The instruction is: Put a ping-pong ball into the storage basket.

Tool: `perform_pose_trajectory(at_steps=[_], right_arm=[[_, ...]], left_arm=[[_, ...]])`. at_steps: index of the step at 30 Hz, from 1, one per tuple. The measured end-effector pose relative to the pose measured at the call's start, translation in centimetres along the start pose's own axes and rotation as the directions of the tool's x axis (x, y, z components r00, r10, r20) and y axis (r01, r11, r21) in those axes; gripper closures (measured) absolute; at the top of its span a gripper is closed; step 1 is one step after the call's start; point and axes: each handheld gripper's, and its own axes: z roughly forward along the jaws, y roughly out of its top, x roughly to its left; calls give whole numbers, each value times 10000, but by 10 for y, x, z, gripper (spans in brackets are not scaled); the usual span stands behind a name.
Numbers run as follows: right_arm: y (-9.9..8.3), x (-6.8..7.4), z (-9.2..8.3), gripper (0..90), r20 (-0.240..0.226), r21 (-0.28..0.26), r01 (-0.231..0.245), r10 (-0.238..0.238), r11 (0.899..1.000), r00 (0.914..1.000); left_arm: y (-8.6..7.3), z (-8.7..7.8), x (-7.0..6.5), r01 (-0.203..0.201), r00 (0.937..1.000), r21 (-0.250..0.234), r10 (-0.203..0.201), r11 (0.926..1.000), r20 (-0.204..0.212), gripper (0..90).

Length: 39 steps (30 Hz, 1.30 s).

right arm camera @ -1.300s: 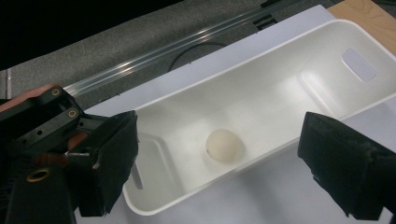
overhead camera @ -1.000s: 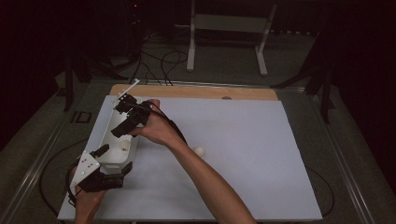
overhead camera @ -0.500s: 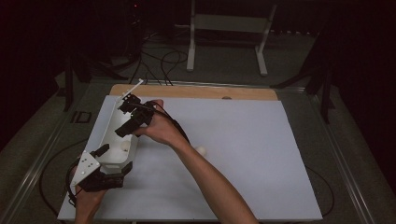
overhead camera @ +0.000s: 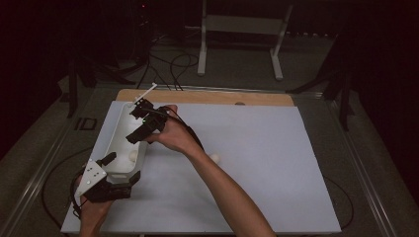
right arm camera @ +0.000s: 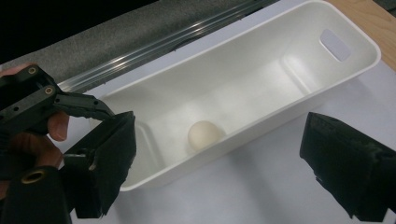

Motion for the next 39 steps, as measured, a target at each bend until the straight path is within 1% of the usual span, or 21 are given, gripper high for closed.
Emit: perform_pose_trajectory(at_steps=[2, 5, 9, 14, 16, 23, 30, 34, 35, 36, 39], right_arm=[[-1, 0, 0, 105, -12, 26, -78, 78, 10000, 10000], [-3, -2, 0, 105, 6, 109, -68, 68, 9999, 10000], [-6, -5, 0, 105, 44, 106, -134, 134, 9999, 9999], [-8, -8, -2, 105, 79, 117, -192, 191, 9997, 9998], [-10, -10, -4, 105, 117, 81, -223, 222, 9997, 9997], [-15, -14, -4, 109, 193, 202, -340, 336, 9992, 9992], [-17, -18, -5, 110, 271, 179, -320, 315, 9993, 9991], [-18, -21, -7, 110, 304, 154, -435, 430, 9989, 9986], [-19, -22, -8, 110, 325, 115, -385, 381, 9992, 9987], [-20, -23, -8, 110, 358, 180, -425, 419, 9989, 9985], [-23, -28, -9, 110, 493, 155, -459, 451, 9988, 9978]], left_arm=[[0, 0, 0, 8, 10000, -11, -8, 10000, 2, 6], [0, 0, 0, 7, 10000, 3, -7, 10000, -3, 6], [0, -1, 0, 57, 10000, -40, -57, 10000, -15, 6], [0, -1, 0, 10, 10000, 1, -10, 10000, -9, 6], [0, -1, 0, 61, 10000, -43, -61, 10000, -18, 6], [0, -1, 0, 47, 10000, -25, -47, 10000, -31, 6], [-1, -1, 1, 52, 10000, -23, -52, 10000, -40, 6], [-1, -1, 0, 46, 10000, 4, -46, 10000, -31, 6], [-1, -1, 0, 53, 10000, 2, -53, 10000, -30, 6], [-1, -1, 0, 57, 10000, -4, -57, 10000, -26, 6], [-1, -1, 0, 76, 10000, -20, -76, 10000, -29, 6]])
